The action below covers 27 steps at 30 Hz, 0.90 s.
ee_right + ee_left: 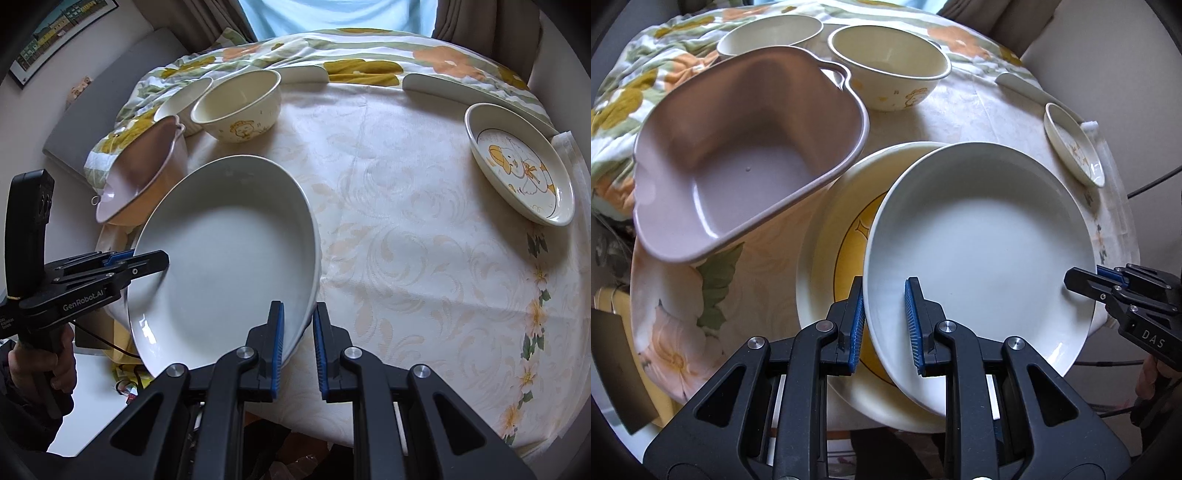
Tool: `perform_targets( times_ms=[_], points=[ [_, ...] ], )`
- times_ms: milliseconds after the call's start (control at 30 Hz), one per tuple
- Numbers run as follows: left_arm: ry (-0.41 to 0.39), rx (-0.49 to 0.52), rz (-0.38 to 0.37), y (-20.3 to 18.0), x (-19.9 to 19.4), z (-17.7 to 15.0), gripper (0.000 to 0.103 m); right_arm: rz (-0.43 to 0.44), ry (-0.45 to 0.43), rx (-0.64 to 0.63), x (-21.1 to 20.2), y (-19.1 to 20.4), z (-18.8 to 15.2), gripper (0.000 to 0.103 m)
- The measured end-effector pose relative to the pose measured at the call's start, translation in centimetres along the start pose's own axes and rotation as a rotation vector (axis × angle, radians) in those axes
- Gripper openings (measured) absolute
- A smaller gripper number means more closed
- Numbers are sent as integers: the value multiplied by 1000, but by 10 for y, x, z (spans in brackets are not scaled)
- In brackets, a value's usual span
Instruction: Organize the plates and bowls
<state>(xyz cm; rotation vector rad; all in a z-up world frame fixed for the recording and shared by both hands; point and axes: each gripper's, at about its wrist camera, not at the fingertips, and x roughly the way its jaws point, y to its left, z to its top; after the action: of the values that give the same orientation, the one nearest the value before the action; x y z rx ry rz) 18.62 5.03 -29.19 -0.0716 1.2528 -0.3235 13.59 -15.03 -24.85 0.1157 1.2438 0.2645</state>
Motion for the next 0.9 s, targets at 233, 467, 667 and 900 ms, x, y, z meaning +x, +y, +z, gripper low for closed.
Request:
perform_targets(
  times_ms=[233,467,667,900],
  points=[
    [-2,50,69,-8,6,4,19,-29,-8,15,4,3,-1,14],
    [-31,127,188,-23,8,0,19,-71,-25,-21,3,9,0,14],
    [-74,212,336,-39,9,-6,19,-96,-31,-61,6,13,0,14],
    [-92,242,414,-45,9,-10,19,-155,-49,-126,9,23,-1,14]
  ],
)
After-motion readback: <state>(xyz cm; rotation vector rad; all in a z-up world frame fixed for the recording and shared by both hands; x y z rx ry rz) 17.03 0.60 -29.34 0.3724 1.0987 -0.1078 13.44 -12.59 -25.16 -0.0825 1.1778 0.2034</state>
